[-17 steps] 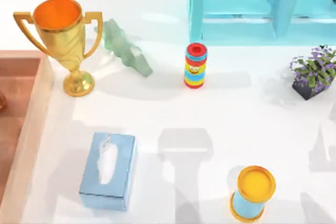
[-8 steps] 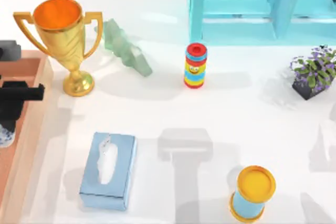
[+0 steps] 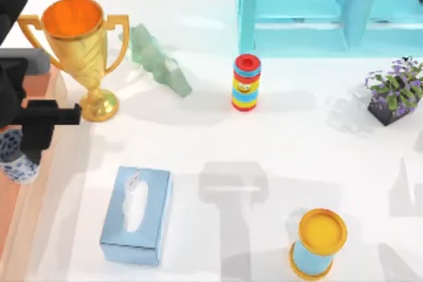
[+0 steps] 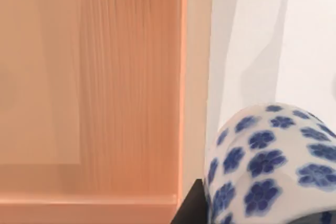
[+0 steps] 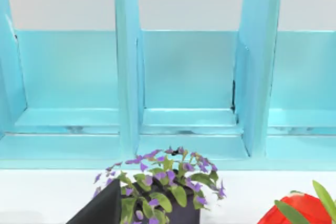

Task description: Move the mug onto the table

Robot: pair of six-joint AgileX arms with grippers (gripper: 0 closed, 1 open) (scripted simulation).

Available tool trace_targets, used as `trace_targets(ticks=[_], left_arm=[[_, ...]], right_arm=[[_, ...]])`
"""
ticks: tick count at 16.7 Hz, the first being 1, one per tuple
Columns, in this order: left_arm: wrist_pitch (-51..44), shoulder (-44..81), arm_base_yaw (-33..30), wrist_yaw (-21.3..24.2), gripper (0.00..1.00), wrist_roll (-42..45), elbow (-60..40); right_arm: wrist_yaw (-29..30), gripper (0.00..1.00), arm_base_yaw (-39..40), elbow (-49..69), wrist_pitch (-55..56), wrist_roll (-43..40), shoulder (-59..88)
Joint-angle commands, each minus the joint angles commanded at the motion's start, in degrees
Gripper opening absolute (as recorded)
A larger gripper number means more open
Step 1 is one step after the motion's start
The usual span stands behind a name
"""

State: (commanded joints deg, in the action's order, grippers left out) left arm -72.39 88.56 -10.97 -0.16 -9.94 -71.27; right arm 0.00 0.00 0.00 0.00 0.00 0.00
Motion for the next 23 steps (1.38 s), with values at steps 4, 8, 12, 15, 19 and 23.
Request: trace_targets(ticks=[4, 8, 12, 15, 19, 23], left_arm=[[-0.23, 1.53, -12.65, -0.10, 0.00, -12.58, -2.34], [-0.45, 3.80, -28.30, -0.21, 0.00, -28.17, -5.01], [-0.61, 6.34, -43.36, -0.30, 0.00, -43.15, -7.25], [-0.66, 7.91, -52.02, -0.35, 0.00, -51.81, -8.39], [-0.67, 8.87, -57.15, -0.37, 0.00, -56.92, -8.98], [-0.66, 8.67, -56.93, -0.37, 0.00, -56.76, -8.76]], right_arm=[[0.00, 1.00, 0.00, 0.00, 0.00, 0.00, 0.00], [0.00, 1.00, 0.00, 0.00, 0.00, 0.00, 0.00], [0.00, 1.00, 0.00, 0.00, 0.00, 0.00, 0.00], [0.00, 1.00, 0.00, 0.00, 0.00, 0.00, 0.00], [0.00, 1.00, 0.00, 0.00, 0.00, 0.00, 0.00], [0.00, 1.00, 0.00, 0.00, 0.00, 0.00, 0.00]])
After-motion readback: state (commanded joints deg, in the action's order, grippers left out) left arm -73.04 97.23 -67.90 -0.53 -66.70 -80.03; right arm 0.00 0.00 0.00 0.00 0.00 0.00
